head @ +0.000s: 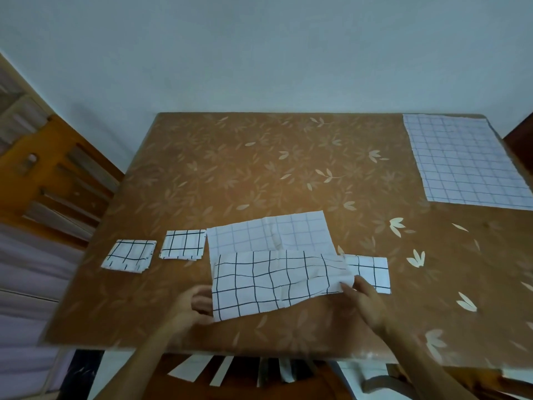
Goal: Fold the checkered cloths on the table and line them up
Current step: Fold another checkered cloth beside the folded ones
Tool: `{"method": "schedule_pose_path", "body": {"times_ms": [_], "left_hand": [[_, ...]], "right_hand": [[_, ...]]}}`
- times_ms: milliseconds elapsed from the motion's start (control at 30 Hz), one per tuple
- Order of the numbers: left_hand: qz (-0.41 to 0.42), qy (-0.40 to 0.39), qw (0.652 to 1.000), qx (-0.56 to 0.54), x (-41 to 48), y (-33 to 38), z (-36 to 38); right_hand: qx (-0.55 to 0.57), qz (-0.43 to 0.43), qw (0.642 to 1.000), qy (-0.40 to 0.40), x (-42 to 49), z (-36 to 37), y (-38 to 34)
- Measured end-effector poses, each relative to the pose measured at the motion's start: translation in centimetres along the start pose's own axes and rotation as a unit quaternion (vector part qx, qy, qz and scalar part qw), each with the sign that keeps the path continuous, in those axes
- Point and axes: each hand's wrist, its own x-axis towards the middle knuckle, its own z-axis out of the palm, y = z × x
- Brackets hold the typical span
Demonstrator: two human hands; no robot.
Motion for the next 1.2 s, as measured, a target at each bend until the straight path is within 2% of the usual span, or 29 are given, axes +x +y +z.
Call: {"method": "schedule_pose_path", "body": {"times_ms": [100,200,300,467,600,867,1067,1200], "left_hand": [[0.025,0.024,0.998,0.044,0.0,-0.3,1.0],[0.043,0.044,0.998,0.031,0.3,-0.7,1.8],[0.029,0.073,0.996,-0.031,0.6,-1.0,2.1],[0.006,0.11,0.983,-0.143,0.6,-1.3,1.6],[0.01,0.135,0.972,-0.194,0.5,-1.0,1.6],[0.043,0.188,0.979,-0.068,0.4,-1.4,2.0],[0.049,0.184,0.981,-0.031,-0.1,-2.6,1.7],[0.038,0.141,0.989,-0.025,-0.9,-3.4,1.3]], "right_hand": [[-0.048,-0.016,0.998,0.023,0.1,0.1,0.5],[-0.127,-0.036,0.991,0.039,0.2,0.1,1.0],[-0.209,-0.069,0.97,0.104,0.4,0.2,1.3],[-0.286,-0.062,0.941,0.171,0.3,0.1,1.4],[-0.26,-0.083,0.944,0.186,-0.3,0.1,0.7],[-0.173,-0.03,0.976,0.13,-0.4,0.8,-0.2],[-0.114,0.031,0.991,0.068,-0.7,1.5,1.3],[-0.088,0.046,0.994,0.032,-1.4,1.3,3.2]]}}
